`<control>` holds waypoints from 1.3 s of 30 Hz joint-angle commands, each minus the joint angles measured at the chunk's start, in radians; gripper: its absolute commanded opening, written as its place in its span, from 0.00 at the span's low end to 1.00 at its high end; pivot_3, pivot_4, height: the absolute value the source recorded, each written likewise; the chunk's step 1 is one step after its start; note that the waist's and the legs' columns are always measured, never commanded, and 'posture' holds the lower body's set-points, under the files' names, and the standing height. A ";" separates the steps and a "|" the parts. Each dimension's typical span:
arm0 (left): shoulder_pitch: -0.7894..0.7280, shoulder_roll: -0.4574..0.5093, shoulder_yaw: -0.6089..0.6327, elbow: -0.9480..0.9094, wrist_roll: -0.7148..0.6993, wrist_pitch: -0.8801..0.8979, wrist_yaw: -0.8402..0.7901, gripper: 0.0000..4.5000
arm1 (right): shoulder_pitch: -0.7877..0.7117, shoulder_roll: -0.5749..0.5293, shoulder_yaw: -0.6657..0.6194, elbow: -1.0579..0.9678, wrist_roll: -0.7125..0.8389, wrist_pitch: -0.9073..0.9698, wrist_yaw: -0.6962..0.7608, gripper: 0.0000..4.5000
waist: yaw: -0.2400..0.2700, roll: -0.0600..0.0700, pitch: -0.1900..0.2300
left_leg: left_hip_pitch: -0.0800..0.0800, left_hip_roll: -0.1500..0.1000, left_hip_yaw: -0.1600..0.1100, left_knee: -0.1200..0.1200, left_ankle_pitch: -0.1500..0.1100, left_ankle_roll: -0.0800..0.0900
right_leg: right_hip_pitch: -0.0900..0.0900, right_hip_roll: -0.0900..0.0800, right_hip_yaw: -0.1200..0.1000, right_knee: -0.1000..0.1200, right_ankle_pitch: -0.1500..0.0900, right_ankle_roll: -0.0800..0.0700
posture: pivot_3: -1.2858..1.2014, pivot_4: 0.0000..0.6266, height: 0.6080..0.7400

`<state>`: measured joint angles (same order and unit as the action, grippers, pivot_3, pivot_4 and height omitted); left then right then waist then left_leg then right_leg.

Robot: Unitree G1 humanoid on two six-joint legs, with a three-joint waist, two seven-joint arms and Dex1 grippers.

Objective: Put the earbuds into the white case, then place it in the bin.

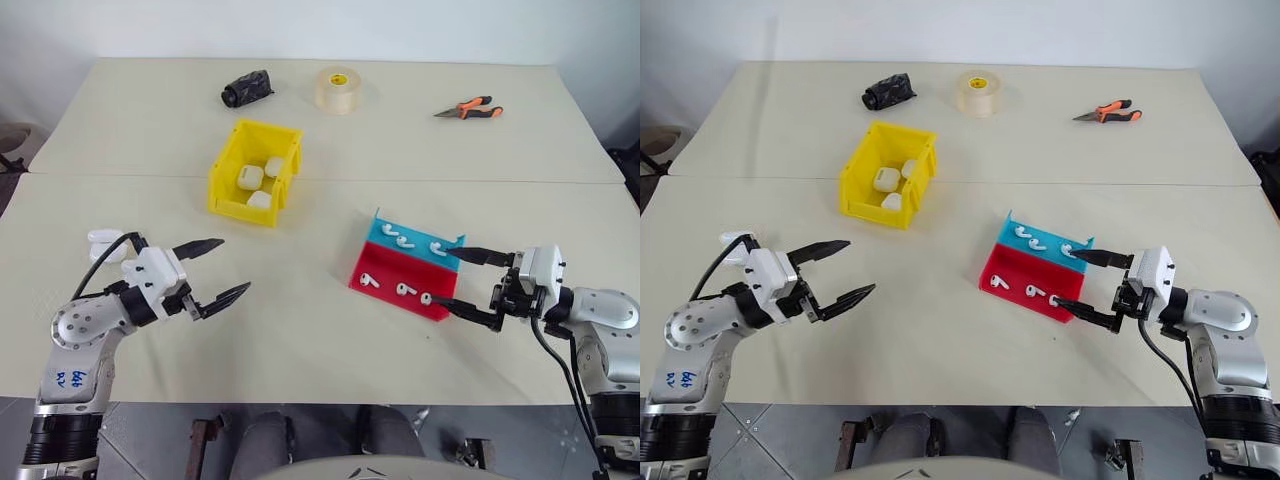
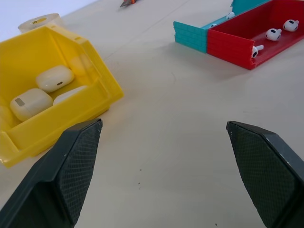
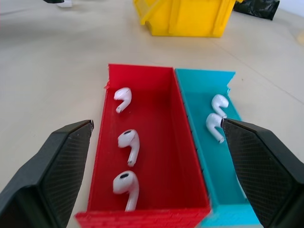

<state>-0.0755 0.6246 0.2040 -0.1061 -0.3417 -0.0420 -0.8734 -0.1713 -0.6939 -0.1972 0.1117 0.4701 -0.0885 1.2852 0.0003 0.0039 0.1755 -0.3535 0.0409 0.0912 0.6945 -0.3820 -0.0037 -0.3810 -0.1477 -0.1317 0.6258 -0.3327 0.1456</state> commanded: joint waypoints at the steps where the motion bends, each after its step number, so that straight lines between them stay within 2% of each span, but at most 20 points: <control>1: 0.007 -0.018 0.025 -0.040 0.000 -0.008 0.054 0.99 | -0.007 0.023 0.012 -0.036 0.027 -0.012 0.014 1.00 | 0.000 0.000 0.000 | 0.000 0.000 0.000 0.000 0.000 0.000 | 0.000 0.000 0.000 0.000 0.000 0.000 | 0.52 0.24 1.00; 4: 0.056 -0.040 0.086 -0.113 -0.011 0.025 0.142 0.99 | -0.035 0.058 0.047 -0.052 0.037 -0.002 0.022 1.00 | -0.004 0.000 0.000 | 0.000 0.000 0.000 0.000 0.000 0.000 | 0.000 0.000 0.000 0.000 0.000 0.000 | 0.52 0.24 1.00; 8: 0.195 -0.081 0.217 -0.303 -0.020 0.191 0.333 0.99 | -0.088 0.124 0.094 -0.082 0.065 -0.010 0.034 1.00 | -0.007 0.000 0.000 | 0.000 0.001 -0.001 0.000 0.000 0.000 | 0.000 0.000 0.000 0.000 0.000 0.000 | 0.52 0.24 1.00; 15: 0.483 -0.254 0.436 -0.546 -0.052 0.408 0.582 0.99 | -0.171 0.197 0.179 -0.097 0.067 -0.014 0.074 1.00 | 0.002 -0.002 0.001 | 0.000 0.001 -0.004 0.002 -0.001 0.001 | 0.004 -0.001 -0.001 -0.001 0.000 0.000 | 0.52 0.24 1.00; 17: 0.540 -0.299 0.456 -0.585 -0.077 0.463 0.617 0.99 | -0.198 0.205 0.202 -0.090 0.061 -0.024 0.103 1.00 | 0.007 -0.003 0.000 | 0.000 0.001 -0.008 0.003 -0.002 0.002 | 0.005 -0.002 0.000 -0.001 0.000 0.000 | 0.52 0.24 1.00; 20: 0.553 -0.305 0.453 -0.626 -0.124 0.599 0.669 0.99 | -0.220 0.201 0.211 -0.073 0.058 -0.023 0.120 1.00 | 0.018 -0.003 0.000 | 0.000 -0.001 -0.015 0.004 -0.002 0.002 | 0.006 -0.002 0.000 -0.002 0.000 0.000 | 0.52 0.24 1.00; 23: 0.496 -0.272 0.470 -0.664 -0.177 0.784 0.755 0.99 | -0.239 0.190 0.217 -0.049 0.055 -0.019 0.138 1.00 | 0.022 -0.003 0.000 | 0.000 -0.002 -0.016 0.004 -0.002 0.002 | 0.006 -0.002 0.001 -0.002 0.000 0.000 | 0.52 0.24 1.00; 26: 0.409 -0.177 0.486 -0.698 -0.232 0.982 0.788 0.99 | -0.252 0.181 0.217 -0.044 0.060 -0.003 0.147 1.00 | 0.022 -0.003 0.000 | 0.000 -0.003 -0.018 0.004 -0.002 0.002 | 0.006 -0.002 0.001 -0.001 0.000 0.000 | 0.52 0.24 1.00; 29: 0.231 -0.030 0.497 -0.687 -0.307 1.314 0.812 0.99 | -0.260 0.176 0.220 -0.044 0.061 0.008 0.154 1.00 | 0.021 -0.003 0.000 | 0.000 -0.003 -0.018 0.004 -0.002 0.002 | 0.007 -0.001 0.001 -0.001 0.000 0.000 | 0.52 0.24 1.00; 32: 0.049 0.064 0.476 -0.628 -0.293 1.571 0.829 0.99 | -0.259 0.181 0.225 -0.052 0.060 0.015 0.150 1.00 | 0.016 -0.003 0.000 | 0.000 -0.005 -0.020 0.004 -0.002 0.002 | 0.007 -0.001 0.001 0.000 0.000 0.000 | 0.52 0.24 1.00; 34: -0.048 0.129 0.426 -0.556 -0.293 1.646 0.845 0.99 | -0.258 0.188 0.231 -0.061 0.059 0.018 0.144 1.00 | 0.010 -0.003 0.000 | 0.000 -0.005 -0.020 0.003 -0.002 0.002 | 0.007 -0.001 0.000 0.000 0.000 0.000 | 0.52 0.24 1.00; 37: -0.120 0.198 0.362 -0.457 -0.291 1.656 0.876 0.99 | -0.252 0.196 0.236 -0.070 0.057 0.017 0.139 1.00 | -0.004 -0.003 0.000 | 0.000 -0.006 -0.022 0.002 -0.002 0.002 | 0.007 -0.001 0.000 0.000 0.000 0.000 | 0.52 0.24 1.00; 39: -0.190 0.209 0.333 -0.378 -0.296 1.656 0.884 0.99 | -0.246 0.205 0.234 -0.078 0.056 0.014 0.129 1.00 | -0.006 -0.004 0.000 | 0.000 -0.006 -0.022 0.002 -0.002 0.001 | 0.006 -0.001 0.000 0.000 0.000 0.000 | 0.52 0.24 1.00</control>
<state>-0.2327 0.8152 0.5484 -0.5256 -0.6335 1.6137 -0.0056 -0.4198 -0.4975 0.0404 0.0777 0.5144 -0.0659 1.4213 -0.0056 0.0003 0.1758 -0.3538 0.0353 0.0689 0.6962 -0.3841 -0.0024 -0.3752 -0.1489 -0.1317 0.6255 -0.3327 0.1455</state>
